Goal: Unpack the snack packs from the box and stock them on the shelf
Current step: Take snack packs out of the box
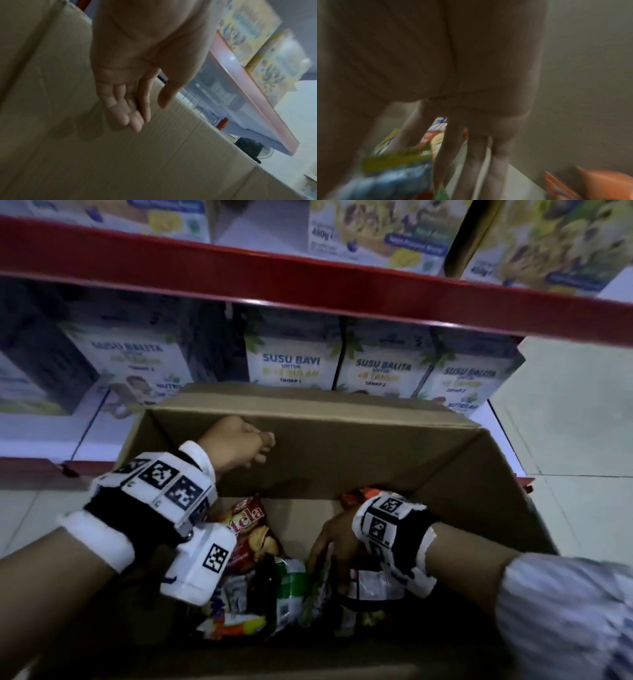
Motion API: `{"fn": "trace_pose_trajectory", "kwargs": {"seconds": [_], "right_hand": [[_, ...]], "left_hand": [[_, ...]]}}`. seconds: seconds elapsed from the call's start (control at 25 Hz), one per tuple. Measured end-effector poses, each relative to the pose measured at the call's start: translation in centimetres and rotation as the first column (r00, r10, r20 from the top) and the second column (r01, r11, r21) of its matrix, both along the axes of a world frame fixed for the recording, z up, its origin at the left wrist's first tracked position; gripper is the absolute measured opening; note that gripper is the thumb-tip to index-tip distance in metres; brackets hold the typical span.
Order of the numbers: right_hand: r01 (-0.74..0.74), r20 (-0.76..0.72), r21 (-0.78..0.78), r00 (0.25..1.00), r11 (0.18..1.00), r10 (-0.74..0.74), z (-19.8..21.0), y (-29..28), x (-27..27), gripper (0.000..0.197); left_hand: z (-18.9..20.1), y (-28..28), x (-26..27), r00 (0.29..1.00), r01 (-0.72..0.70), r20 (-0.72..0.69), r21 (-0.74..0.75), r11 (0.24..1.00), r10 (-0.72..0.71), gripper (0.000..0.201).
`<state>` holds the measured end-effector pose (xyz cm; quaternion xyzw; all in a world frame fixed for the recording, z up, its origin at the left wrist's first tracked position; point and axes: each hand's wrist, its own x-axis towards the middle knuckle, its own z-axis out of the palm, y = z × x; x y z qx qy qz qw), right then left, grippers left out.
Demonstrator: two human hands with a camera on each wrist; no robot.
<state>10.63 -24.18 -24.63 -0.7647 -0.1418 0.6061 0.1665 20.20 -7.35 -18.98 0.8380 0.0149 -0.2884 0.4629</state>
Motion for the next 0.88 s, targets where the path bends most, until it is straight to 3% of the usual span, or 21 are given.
{"fn": "trace_pose_trajectory", "kwargs": {"seconds": [0.16, 0.28, 0.36, 0.44, 0.48, 0.56, 0.64, 0.72, 0.88], "right_hand": [[-0.009, 0.192, 0.086, 0.981, 0.996, -0.008, -1.3, 1.7, -0.8, 0.023], [0.171, 0.382, 0.224, 0.89, 0.96, -0.248, 2.2, 1.0, -0.1, 0.025], [0.276, 0.444, 0.416, 0.77, 0.867, -0.458, 6.3, -0.5, 0.7, 0.016], [0.348, 0.484, 0.573, 0.587, 0.742, -0.649, 10.5, -1.8, 0.9, 0.011], [0.383, 0.445, 0.657, 0.498, 0.649, -0.744, 11.8, -2.2, 0.9, 0.011], [0.421, 0.317, 0.779, 0.375, 0.465, -0.871, 13.5, -2.5, 0.6, 0.009], [0.448, 0.242, 0.806, 0.347, 0.387, -0.906, 14.1, -2.3, 0.3, 0.009], [0.499, 0.142, 0.803, 0.371, 0.326, -0.918, 14.1, -2.1, 0.0, 0.022], [0.49, 0.218, 0.749, 0.454, 0.447, -0.864, 14.1, -1.6, -0.5, 0.011]], "left_hand": [[0.6, 0.5, -0.6, 0.995, 0.088, 0.049, 0.02, 0.996, -0.089, 0.014], [1.8, 1.4, -2.4, 0.993, 0.104, 0.062, 0.009, 0.995, -0.104, 0.035], [3.3, 2.2, -3.9, 0.982, 0.178, 0.055, 0.023, 0.984, -0.179, 0.054], [4.4, 3.0, -5.2, 0.953, 0.282, 0.097, 0.051, 0.958, -0.286, 0.061], [4.5, 3.3, -5.8, 0.94, 0.325, 0.11, 0.01, 0.946, -0.324, 0.057], [4.6, 3.4, -6.8, 0.943, 0.332, 0.095, -0.231, 0.915, -0.319, 0.035], [4.7, 3.0, -7.0, 0.972, 0.233, 0.074, -0.453, 0.86, -0.224, 0.024], [4.9, 3.1, -6.7, 0.984, 0.175, 0.111, -0.522, 0.835, -0.136, 0.037], [4.4, 3.8, -6.1, 0.972, 0.231, 0.094, -0.559, 0.796, -0.217, 0.098]]}}
